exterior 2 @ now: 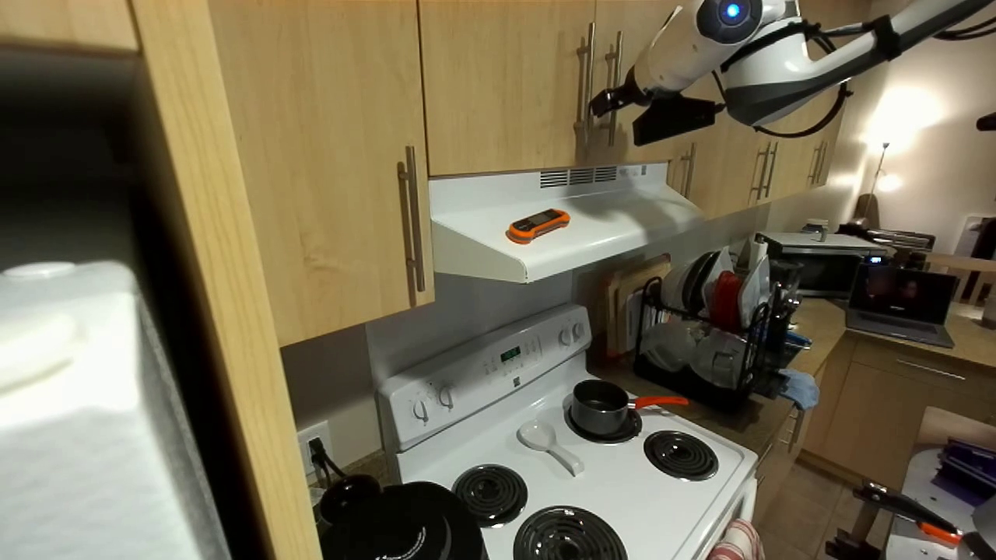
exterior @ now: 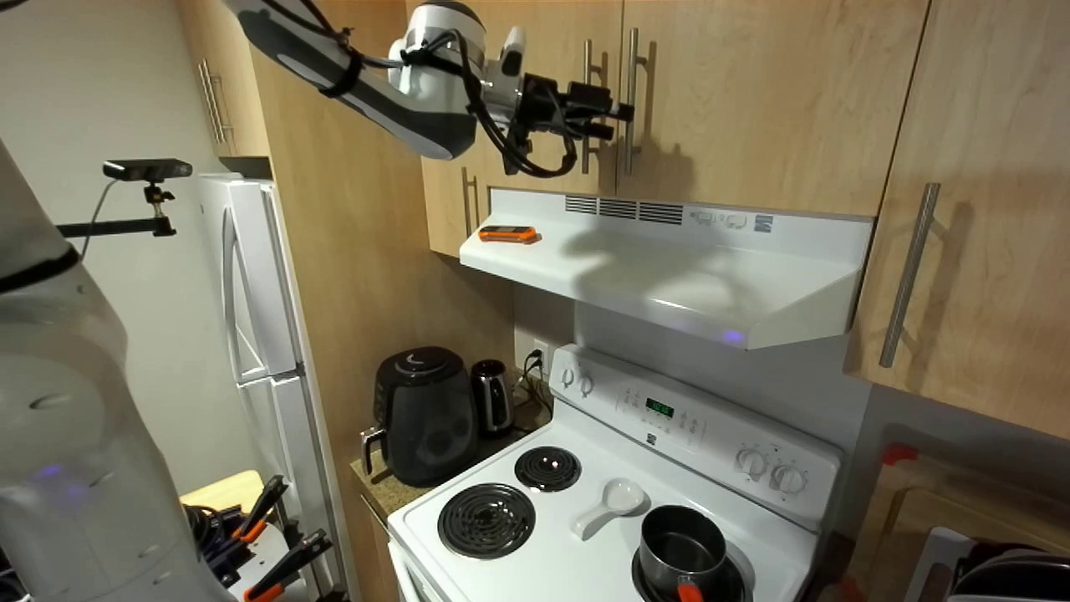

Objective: Open the right door of the top cabinet.

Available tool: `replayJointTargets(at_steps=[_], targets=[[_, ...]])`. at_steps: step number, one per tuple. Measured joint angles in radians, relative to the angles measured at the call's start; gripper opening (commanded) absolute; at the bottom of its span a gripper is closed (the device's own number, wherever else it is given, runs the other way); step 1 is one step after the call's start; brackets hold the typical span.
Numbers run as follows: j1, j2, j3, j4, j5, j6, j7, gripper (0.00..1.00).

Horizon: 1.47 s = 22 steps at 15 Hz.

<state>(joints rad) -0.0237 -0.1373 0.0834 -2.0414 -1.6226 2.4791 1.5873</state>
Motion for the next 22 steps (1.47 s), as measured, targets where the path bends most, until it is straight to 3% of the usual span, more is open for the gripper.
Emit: replayJointTargets(at_steps=[11,22], targets=[[0.080,-0.093,-0.011,-0.081,0.006,-0.070,-0.033,1.00],[0.078,-0.094,-0.039,-0.098,-0.005,-0.257,-0.033,1.00]])
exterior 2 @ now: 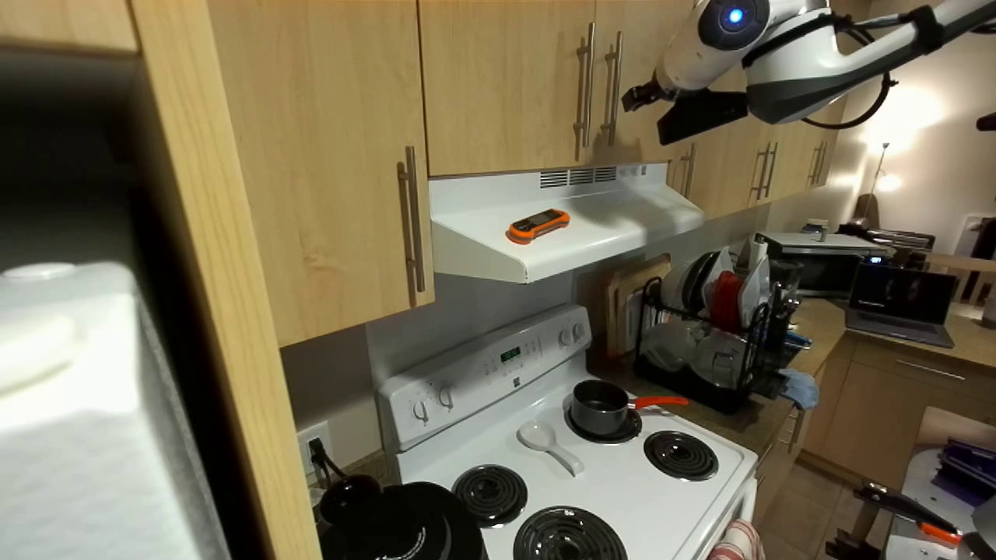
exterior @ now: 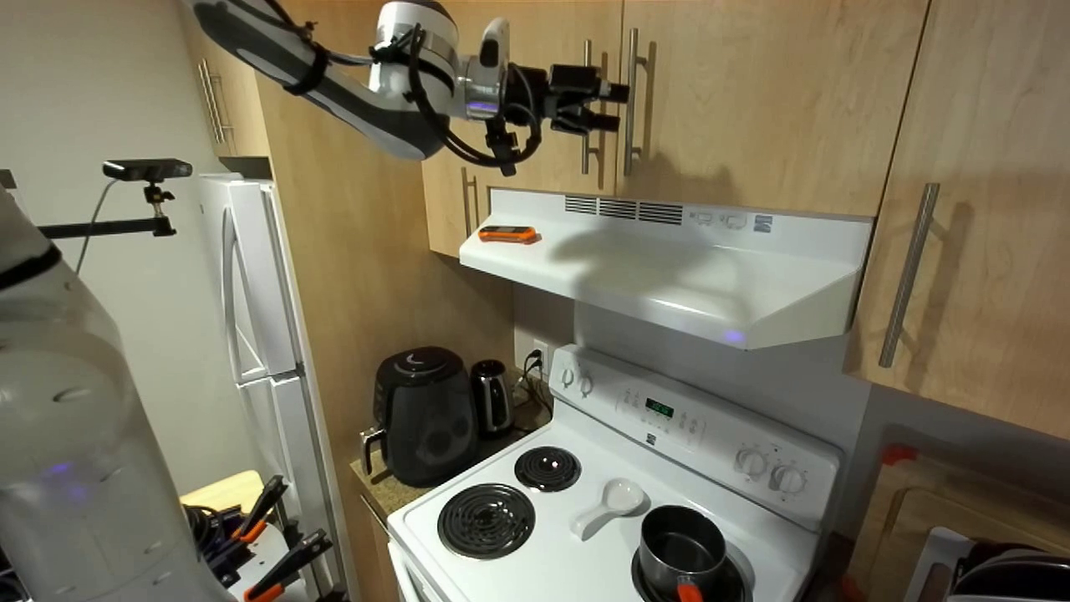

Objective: Open the right door of the top cabinet.

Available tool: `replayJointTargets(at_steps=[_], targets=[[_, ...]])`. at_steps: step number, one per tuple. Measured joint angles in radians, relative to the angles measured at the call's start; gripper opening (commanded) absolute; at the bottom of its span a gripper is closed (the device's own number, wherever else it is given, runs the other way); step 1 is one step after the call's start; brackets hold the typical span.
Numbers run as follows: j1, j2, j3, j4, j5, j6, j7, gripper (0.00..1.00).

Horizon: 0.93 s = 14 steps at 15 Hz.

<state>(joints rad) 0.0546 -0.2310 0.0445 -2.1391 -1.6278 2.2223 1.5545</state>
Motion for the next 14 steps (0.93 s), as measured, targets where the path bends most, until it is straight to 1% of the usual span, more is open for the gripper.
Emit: replayJointTargets(at_steps=[6,14], targets=[[0.000,0.000,-0.032,0.000,0.000,0.014,0.000,1.00],[0.000,0.000,-0.063,0.001,0.000,0.115,0.001,1.00]])
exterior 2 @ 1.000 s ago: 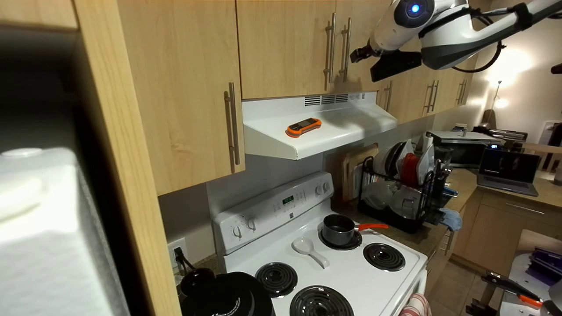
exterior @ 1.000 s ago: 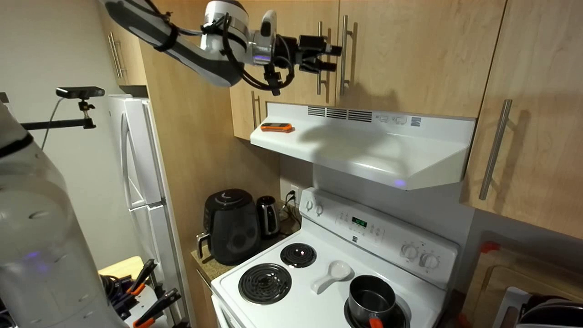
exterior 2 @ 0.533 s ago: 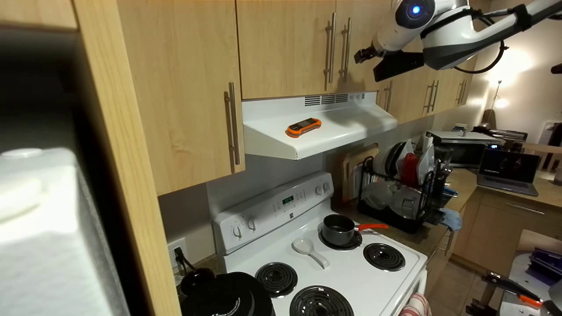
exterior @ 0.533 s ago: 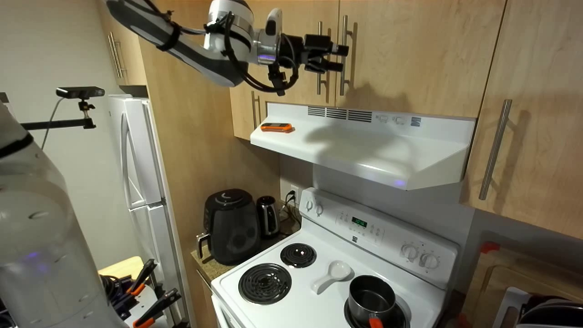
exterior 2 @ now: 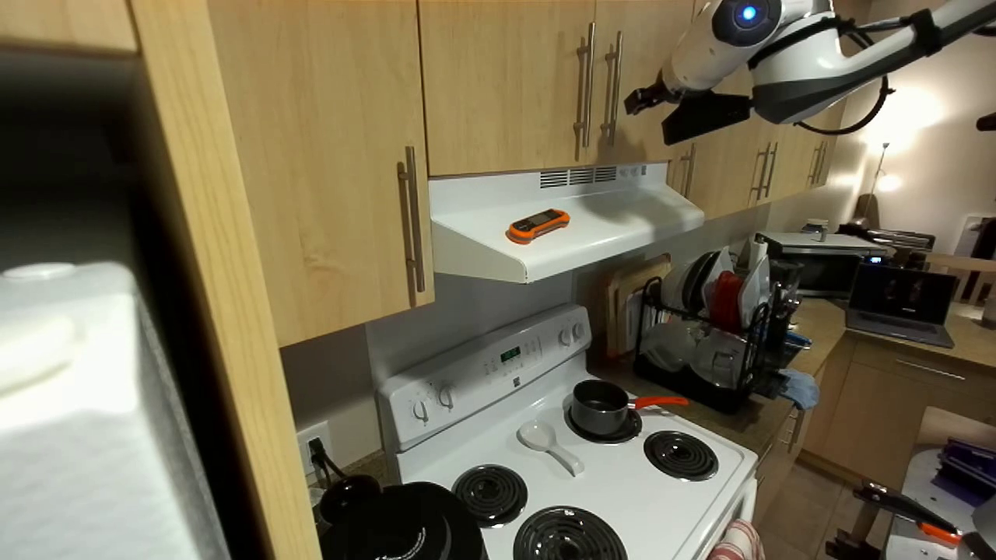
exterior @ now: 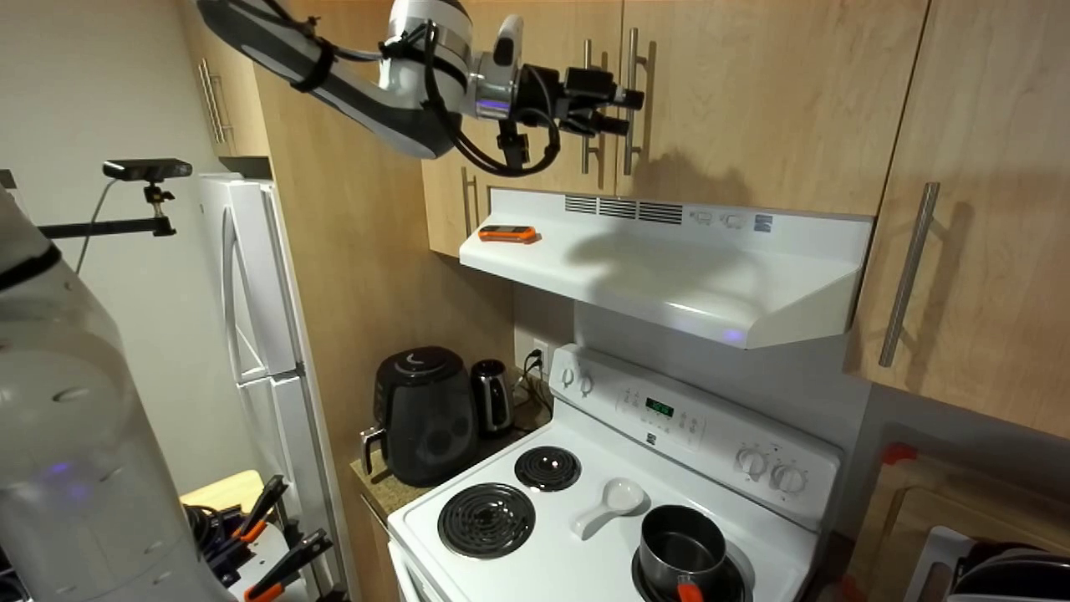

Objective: Open the right door of the top cabinet.

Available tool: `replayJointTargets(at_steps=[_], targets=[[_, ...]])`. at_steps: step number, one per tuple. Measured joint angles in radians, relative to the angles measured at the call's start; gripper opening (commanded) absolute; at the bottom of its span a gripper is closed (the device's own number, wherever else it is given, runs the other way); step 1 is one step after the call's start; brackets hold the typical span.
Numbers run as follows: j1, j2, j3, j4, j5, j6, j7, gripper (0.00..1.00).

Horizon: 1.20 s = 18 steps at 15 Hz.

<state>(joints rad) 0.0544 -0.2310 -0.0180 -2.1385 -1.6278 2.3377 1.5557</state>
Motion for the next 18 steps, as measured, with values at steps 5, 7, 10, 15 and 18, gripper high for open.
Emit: replayJointTargets(at_steps=[5,7,10,15,18], targets=[[0.000,0.000,-0.012,0.003,0.000,0.060,0.000,1.00],[0.000,0.000,-0.015,0.004,0.000,0.083,0.000,1.00],[0.000,0.000,-0.017,0.007,0.000,0.109,0.000,1.00],[0.000,0.000,-0.018,0.022,-0.015,0.120,0.003,1.00],[0.000,0.000,-0.022,0.031,-0.057,0.137,0.029,1.00]])
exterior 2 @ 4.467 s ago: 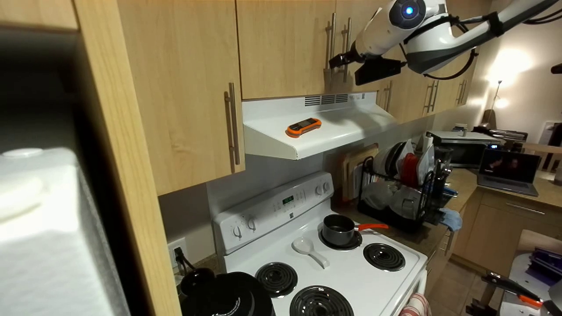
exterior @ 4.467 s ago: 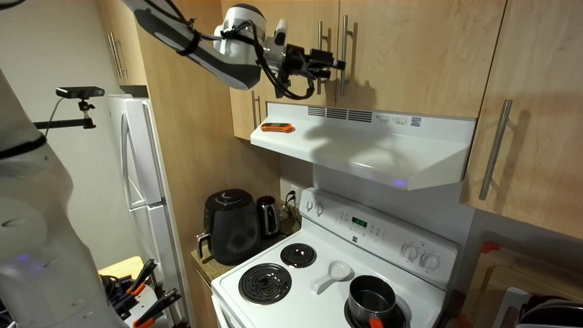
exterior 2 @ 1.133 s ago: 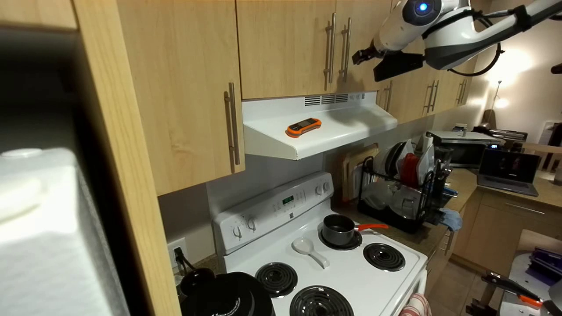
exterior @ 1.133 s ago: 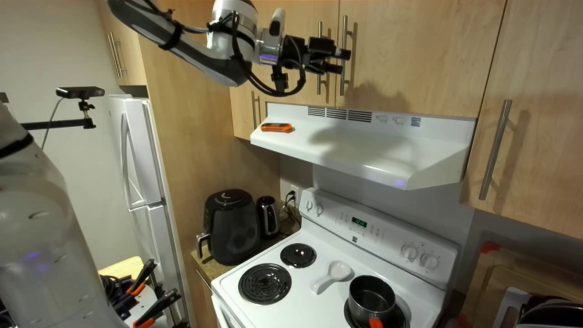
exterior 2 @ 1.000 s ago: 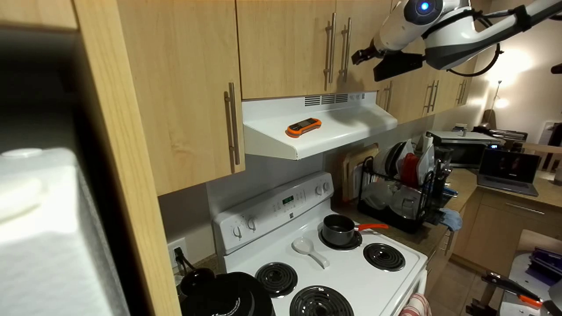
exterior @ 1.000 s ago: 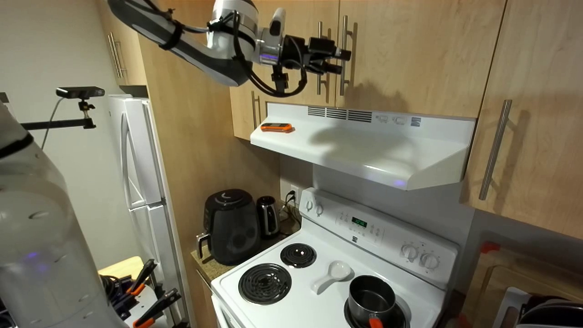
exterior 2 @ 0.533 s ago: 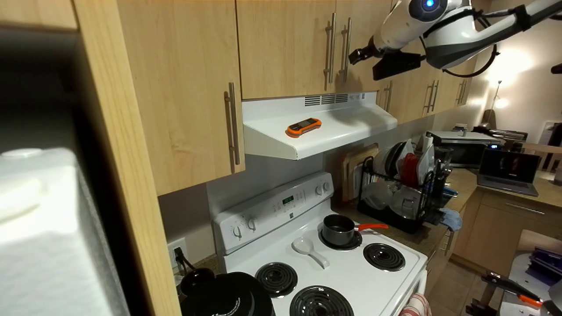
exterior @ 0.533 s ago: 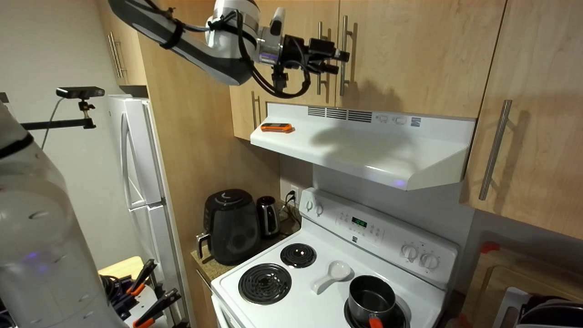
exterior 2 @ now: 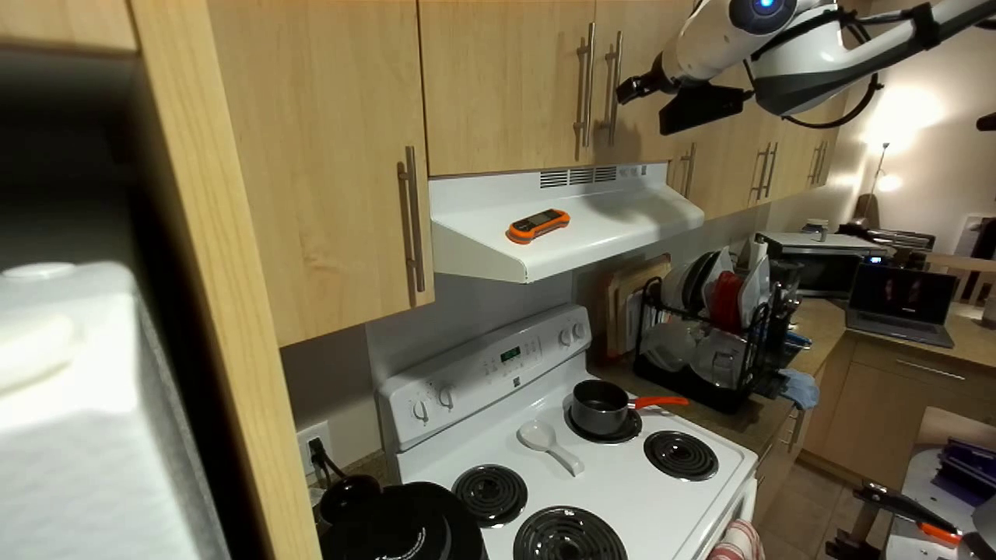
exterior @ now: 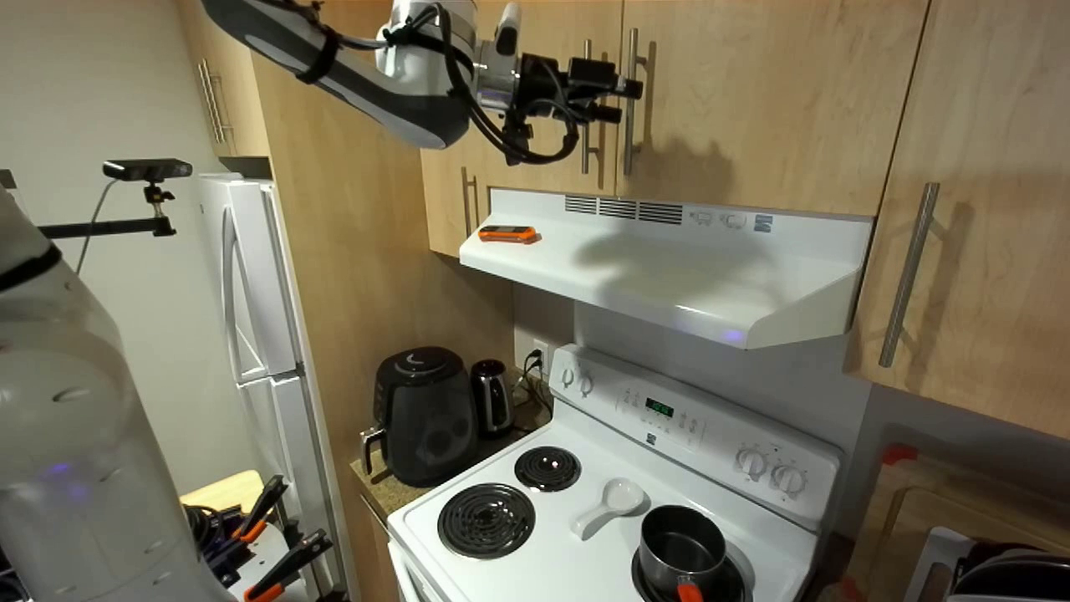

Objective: Open the right door of the top cabinet.

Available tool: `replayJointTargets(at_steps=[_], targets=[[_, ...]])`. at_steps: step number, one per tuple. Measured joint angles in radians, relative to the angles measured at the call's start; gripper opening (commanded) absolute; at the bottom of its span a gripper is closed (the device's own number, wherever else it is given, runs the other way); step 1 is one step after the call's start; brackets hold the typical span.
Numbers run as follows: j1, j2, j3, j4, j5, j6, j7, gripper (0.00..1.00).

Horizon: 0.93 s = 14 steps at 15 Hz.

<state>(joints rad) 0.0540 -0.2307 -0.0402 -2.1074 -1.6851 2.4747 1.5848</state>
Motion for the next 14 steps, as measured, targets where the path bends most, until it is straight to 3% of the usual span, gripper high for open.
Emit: replayJointTargets(at_steps=[14], targets=[[0.000,0.001,-0.009,0.004,-0.177,0.011,0.144,1.00]])
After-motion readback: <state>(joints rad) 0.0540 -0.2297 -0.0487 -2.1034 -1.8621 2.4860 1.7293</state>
